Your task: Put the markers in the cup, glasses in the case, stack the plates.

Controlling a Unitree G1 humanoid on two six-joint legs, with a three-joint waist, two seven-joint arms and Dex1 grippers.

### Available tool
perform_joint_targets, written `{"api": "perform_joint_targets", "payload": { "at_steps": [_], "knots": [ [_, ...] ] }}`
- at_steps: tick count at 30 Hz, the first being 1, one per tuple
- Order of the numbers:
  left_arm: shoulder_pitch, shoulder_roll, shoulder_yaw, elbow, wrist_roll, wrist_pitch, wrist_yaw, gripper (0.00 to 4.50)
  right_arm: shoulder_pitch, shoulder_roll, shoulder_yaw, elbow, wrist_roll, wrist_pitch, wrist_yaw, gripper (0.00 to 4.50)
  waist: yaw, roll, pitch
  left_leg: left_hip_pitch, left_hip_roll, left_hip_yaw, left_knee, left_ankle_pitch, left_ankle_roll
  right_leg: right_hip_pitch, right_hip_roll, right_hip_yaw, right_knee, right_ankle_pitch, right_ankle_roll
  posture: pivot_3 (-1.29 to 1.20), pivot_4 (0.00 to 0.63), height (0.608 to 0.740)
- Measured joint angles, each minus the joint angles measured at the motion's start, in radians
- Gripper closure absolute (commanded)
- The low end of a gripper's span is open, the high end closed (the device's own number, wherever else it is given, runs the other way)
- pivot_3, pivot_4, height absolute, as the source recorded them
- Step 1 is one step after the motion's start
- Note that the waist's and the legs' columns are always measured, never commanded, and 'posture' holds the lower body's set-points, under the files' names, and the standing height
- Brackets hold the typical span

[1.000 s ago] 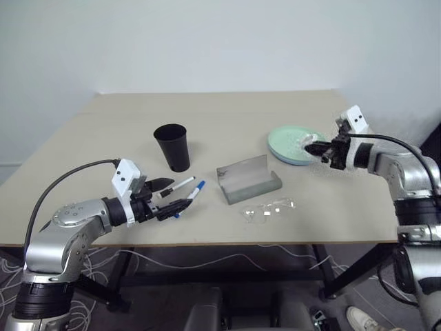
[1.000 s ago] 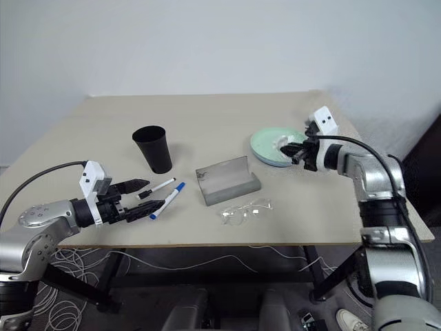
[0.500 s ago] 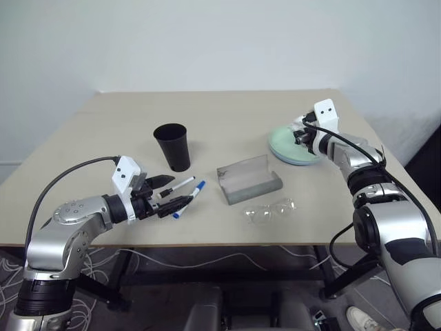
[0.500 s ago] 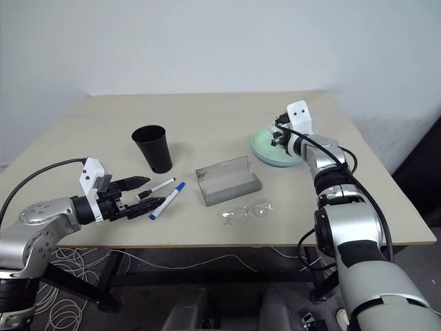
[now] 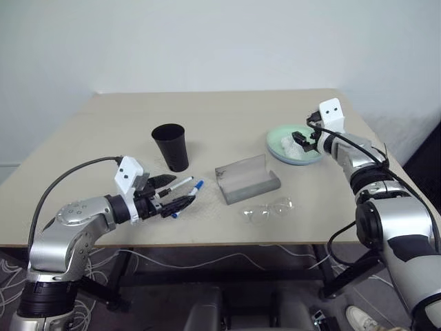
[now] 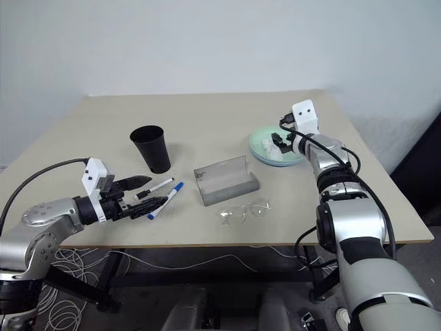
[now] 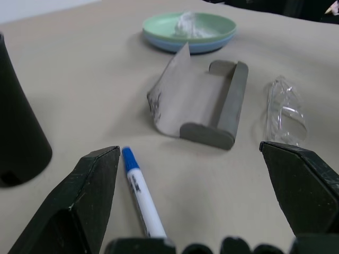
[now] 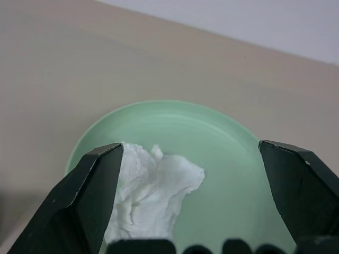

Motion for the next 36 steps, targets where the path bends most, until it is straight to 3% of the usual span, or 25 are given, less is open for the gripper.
{"api": "perform_joint_targets", "payload": {
  "at_steps": [6, 8, 11, 15, 22, 27, 36],
  "knots": [
    [-0.123, -0.039, -0.096, 0.05, 0.079, -0.033, 0.029, 0.0, 0.117, -0.119, 0.039, -0.324, 0.004, 0.09, 0.277, 0.01, 0.002, 0.0, 0.0, 0.003, 0.0, -0.002, 0.0, 0.0, 0.001, 0.008, 0.0, -0.002, -0.005, 0.0, 0.0, 0.0, 0.0, 0.629],
    [-0.166, -0.06, -0.137, 0.069, 0.108, -0.046, 0.032, 0.0, 0.242, -0.19, 0.056, -0.51, 0.022, 0.164, 0.401, 0.01, 0.006, -0.001, 0.0, 0.002, 0.0, -0.003, 0.0, -0.001, 0.002, 0.009, -0.001, -0.002, -0.006, 0.0, 0.001, 0.0, 0.0, 0.629],
    [-0.221, -0.086, -0.19, 0.082, 0.141, -0.06, 0.031, 0.0, 0.393, -0.28, 0.061, -0.731, 0.098, 0.272, 0.57, 0.01, 0.005, 0.0, 0.0, 0.001, 0.0, -0.002, 0.002, -0.001, 0.004, 0.01, -0.002, -0.002, -0.006, 0.0, 0.001, 0.0, 0.0, 0.629],
    [-0.298, -0.121, -0.26, 0.094, 0.181, -0.053, 0.034, 0.0, 0.485, -0.383, 0.017, -0.972, 0.227, 0.36, 0.72, 0.01, 0.0, 0.0, 0.0, 0.002, 0.002, -0.003, 0.003, -0.002, 0.004, 0.011, -0.003, -0.002, -0.005, -0.001, 0.002, 0.0, 0.0, 0.629],
    [-0.475, -0.168, -0.43, 0.119, 0.233, 0.081, 0.003, 0.0, 0.552, -0.446, -0.044, -1.133, 0.307, 0.442, 0.717, 0.01, 0.004, -0.002, 0.0, 0.002, 0.002, -0.006, 0.005, -0.004, 0.0, 0.01, -0.007, -0.008, -0.005, -0.003, 0.006, 0.0, 0.0, 0.629],
    [-0.631, -0.226, -0.587, 0.202, 0.308, 0.175, -0.022, 0.0, 0.612, -0.458, -0.049, -1.199, 0.327, 0.476, 0.695, 0.01, 0.018, -0.002, 0.0, -0.001, -0.002, -0.005, 0.005, -0.003, 0.007, 0.01, -0.012, -0.008, -0.006, -0.002, 0.003, 0.0, 0.0, 0.629],
    [-0.72, -0.332, -0.735, 0.338, 0.396, 0.188, -0.091, 0.0, 0.73, -0.501, -0.116, -1.323, 0.375, 0.535, 0.639, 0.01, 0.029, -0.002, 0.001, -0.002, -0.003, -0.006, 0.007, -0.005, 0.009, 0.01, -0.017, -0.01, -0.007, -0.004, 0.005, 0.0, 0.0, 0.629]
  ]
}}
